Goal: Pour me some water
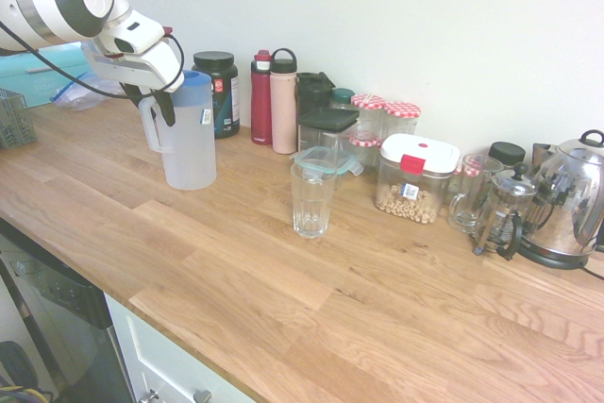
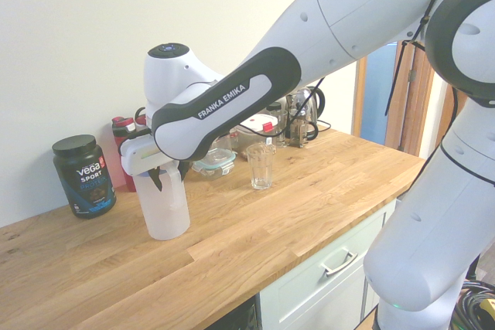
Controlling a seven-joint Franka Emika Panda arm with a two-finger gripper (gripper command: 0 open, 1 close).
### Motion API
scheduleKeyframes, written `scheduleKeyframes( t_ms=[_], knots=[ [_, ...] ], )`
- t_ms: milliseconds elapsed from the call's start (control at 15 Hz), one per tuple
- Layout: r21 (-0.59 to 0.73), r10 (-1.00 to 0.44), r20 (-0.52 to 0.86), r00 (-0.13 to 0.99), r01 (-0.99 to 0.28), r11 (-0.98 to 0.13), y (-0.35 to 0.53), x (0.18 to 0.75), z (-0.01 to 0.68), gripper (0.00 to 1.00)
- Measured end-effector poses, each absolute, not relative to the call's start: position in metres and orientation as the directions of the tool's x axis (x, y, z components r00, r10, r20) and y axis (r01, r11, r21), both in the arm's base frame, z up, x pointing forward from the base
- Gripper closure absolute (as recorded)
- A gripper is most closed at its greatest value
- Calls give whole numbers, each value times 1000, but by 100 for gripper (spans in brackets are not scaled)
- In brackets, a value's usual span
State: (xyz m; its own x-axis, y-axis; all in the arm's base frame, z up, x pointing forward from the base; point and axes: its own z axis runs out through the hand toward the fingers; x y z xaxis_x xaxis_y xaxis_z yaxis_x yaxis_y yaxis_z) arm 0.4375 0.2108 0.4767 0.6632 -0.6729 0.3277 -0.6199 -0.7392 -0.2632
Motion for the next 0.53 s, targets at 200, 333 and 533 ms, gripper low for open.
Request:
scheduleKeyframes(
  t_ms=[200, 333, 533],
  knots=[
    [-260, -671, 326, 666, -620, -741, 212, 436, 476, 100],
    [-259, -671, 326, 666, -620, -741, 213, 436, 476, 100],
    [-255, -675, 323, 663, -626, -737, 210, 437, 475, 100]
  ],
)
